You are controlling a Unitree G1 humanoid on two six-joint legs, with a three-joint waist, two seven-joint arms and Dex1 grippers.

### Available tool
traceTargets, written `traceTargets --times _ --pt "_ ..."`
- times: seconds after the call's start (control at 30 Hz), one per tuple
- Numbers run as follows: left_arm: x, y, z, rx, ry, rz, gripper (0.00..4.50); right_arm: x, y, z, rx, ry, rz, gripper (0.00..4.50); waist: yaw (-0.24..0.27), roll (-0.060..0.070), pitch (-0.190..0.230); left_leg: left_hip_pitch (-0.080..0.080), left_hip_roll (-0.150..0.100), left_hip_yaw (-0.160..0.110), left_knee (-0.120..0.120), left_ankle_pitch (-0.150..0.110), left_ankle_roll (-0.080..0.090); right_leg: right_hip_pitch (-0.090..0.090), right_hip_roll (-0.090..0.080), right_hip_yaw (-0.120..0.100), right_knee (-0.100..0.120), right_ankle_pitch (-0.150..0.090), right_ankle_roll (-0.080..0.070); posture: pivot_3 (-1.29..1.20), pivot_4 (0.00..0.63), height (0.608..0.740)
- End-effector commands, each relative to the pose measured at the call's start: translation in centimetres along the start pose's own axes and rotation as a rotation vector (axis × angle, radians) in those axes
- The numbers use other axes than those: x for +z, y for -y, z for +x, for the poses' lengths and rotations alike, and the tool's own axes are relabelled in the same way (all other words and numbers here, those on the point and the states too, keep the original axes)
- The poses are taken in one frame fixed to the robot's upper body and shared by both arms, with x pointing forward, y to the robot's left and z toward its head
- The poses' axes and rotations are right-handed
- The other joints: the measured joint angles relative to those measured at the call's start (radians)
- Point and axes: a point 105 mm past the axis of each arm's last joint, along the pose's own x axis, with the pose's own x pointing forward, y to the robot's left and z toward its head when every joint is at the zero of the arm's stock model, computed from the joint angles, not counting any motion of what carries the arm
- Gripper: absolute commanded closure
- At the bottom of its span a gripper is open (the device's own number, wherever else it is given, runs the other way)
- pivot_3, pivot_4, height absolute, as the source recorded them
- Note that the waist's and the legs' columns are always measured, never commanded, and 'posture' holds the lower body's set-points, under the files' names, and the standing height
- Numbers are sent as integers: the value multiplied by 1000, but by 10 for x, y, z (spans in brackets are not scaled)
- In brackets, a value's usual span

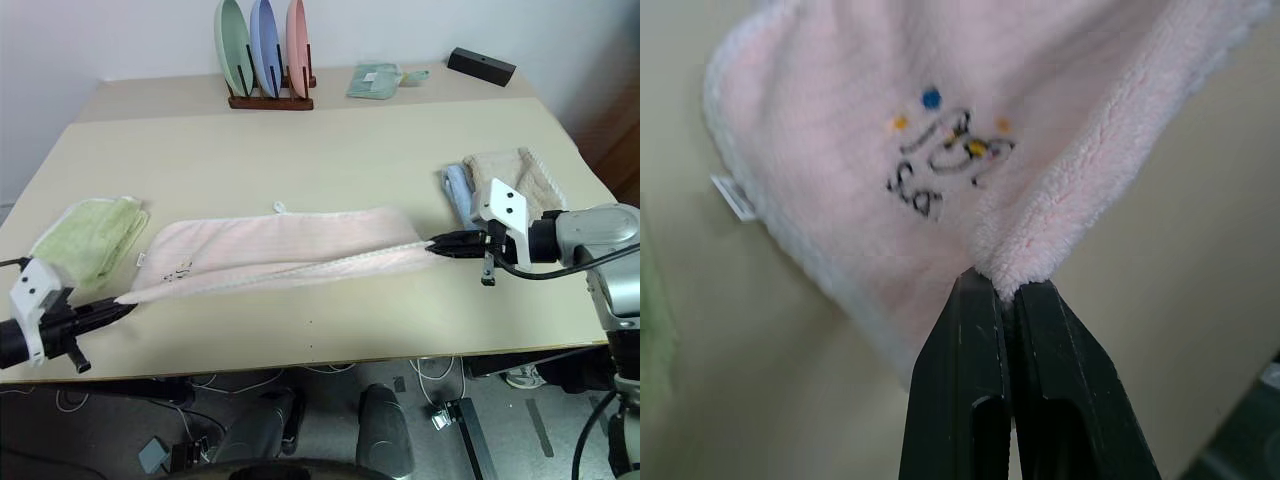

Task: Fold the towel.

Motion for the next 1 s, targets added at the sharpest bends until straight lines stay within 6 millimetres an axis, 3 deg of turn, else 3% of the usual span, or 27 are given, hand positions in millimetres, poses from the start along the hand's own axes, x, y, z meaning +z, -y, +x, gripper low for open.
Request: traceTargets --times 0.03,0.3,0.5,0.77,0.87,1.0 --pt "9 -17 15 47 9 70 4500 1 24 6 -109 -21 -63 4472 0 0 0 0 0 0 0 0 0 0 0 0 0 0 0 0 150 740" --pt "18 -56 54 116 79 14 4500 -12 47 32 -171 -49 -96 4472 -3 0 0 1 -1 0 -2 0 1 -1 0 0 0 2 3 0 150 740" --pt "9 -64 74 90 53 -19 4500 -13 59 48 -207 -37 -97 4472 -8 0 0 1 0 0 -3 0 0 -2 1 0 1 3 2 0 150 740" --pt "5 -67 83 84 59 -72 4500 -15 63 55 -210 -26 -79 4472 -8 0 0 1 0 0 -2 0 0 -2 1 0 2 3 2 0 150 740" --pt "7 -72 80 108 84 -111 3586 -17 63 55 -199 -31 -61 3605 -8 0 0 1 0 0 -2 0 -1 -2 1 0 2 3 2 0 150 740" --pt "15 -82 79 182 129 -98 1599 -17 74 56 -276 -42 -90 1584 -9 0 0 1 0 0 -2 0 -1 -2 1 0 2 3 2 0 150 740"
